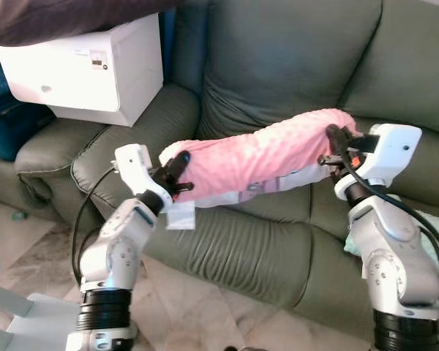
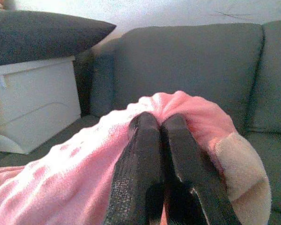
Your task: Move the pillow to the sofa
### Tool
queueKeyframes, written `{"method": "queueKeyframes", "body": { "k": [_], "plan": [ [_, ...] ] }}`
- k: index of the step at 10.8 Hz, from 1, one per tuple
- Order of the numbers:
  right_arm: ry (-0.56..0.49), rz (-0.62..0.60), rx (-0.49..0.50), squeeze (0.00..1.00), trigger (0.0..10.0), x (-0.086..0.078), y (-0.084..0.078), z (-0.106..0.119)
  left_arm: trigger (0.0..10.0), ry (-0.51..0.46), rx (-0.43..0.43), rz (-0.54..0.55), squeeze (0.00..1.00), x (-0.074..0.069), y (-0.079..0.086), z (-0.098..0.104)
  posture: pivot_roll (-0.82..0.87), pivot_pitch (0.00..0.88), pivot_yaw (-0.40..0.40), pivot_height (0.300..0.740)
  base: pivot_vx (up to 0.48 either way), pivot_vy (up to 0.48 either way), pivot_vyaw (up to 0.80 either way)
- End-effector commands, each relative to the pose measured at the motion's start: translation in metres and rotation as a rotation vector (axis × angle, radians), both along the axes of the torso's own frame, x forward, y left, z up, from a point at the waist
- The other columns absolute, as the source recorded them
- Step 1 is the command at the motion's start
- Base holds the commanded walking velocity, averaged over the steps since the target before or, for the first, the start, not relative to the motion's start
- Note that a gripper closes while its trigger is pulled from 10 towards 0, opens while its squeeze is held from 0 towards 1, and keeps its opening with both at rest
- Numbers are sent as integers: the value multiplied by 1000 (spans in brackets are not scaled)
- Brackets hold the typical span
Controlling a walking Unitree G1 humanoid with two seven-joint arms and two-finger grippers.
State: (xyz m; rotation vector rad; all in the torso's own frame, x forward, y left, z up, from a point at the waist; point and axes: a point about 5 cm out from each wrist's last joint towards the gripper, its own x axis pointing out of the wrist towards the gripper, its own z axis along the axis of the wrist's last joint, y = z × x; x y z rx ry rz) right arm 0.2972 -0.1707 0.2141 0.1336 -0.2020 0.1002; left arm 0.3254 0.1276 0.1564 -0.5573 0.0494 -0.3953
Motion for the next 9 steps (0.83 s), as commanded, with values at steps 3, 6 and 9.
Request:
{"method": "queueKeyframes", "body": {
  "k": [3,6,9],
  "plan": [
    [-12,-16,-7,0,0,-2,-4,3,0,-34,-10,-13,0,0,-5,9,-205,99,-38,740,0,-480,0],
    [-10,-18,-12,0,0,-1,-4,3,0,-36,-28,-7,0,1,-5,11,-207,96,-39,740,0,-84,0],
    [-10,-15,-12,0,0,0,-4,3,0,-26,-41,2,0,4,-2,12,-206,91,-38,740,0,0,0]
  ]
}}
